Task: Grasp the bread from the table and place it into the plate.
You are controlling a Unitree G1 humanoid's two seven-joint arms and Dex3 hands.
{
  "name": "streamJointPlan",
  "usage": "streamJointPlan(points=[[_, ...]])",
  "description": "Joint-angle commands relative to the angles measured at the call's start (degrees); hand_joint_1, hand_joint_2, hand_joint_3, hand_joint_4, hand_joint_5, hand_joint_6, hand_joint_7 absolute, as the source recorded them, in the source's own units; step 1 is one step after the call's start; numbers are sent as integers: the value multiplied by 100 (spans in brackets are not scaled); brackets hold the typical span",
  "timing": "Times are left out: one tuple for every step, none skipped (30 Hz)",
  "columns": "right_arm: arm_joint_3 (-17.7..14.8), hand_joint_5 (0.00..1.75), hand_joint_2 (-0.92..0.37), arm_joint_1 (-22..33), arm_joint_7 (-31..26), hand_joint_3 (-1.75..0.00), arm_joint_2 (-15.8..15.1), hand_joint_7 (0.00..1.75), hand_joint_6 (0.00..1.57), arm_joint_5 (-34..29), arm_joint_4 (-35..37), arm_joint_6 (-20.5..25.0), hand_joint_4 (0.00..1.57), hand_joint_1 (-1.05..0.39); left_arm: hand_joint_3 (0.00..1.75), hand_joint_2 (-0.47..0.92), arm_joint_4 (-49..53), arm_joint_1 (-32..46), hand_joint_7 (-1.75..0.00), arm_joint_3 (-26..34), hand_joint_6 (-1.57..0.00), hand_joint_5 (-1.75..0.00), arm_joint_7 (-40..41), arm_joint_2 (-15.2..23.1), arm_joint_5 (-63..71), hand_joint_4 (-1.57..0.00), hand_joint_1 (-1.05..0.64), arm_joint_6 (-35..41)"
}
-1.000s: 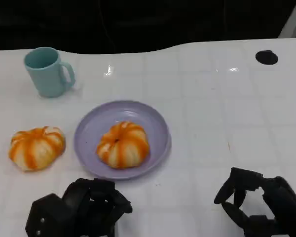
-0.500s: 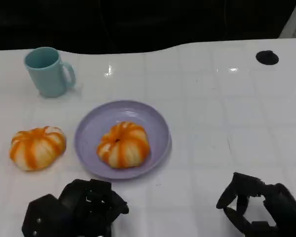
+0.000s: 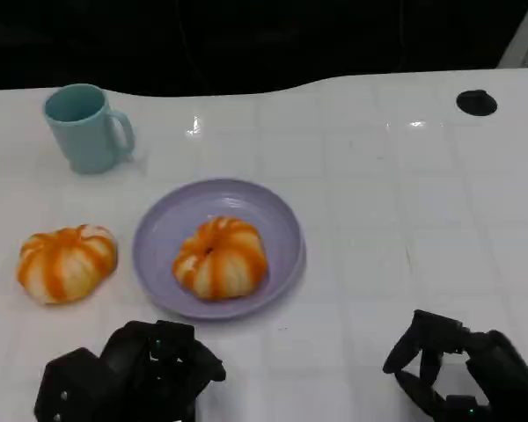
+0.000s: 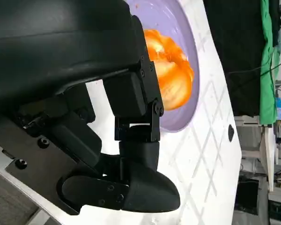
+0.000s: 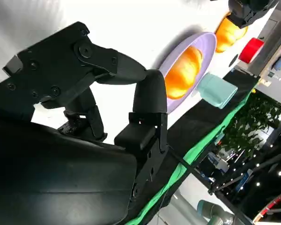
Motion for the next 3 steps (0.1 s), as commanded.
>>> streamJointPlan(points=[[-55, 175, -59, -11, -37, -83, -4, 135, 67, 45, 26, -99, 71, -35, 59, 60, 99, -42, -64, 46, -148, -118, 4, 115, 25, -157, -105, -63], [-54, 175, -59, -17, -23, -82, -7, 133, 67, 58, 36, -118, 71, -35, 59, 60, 87, -44, -64, 49, -148, -118, 9, 112, 15, -157, -105, -18], [-54, 175, -59, -22, -15, -82, -7, 132, 67, 67, 46, -131, 71, -34, 59, 60, 82, -47, -64, 52, -148, -119, 14, 110, 8, -157, -105, 10]])
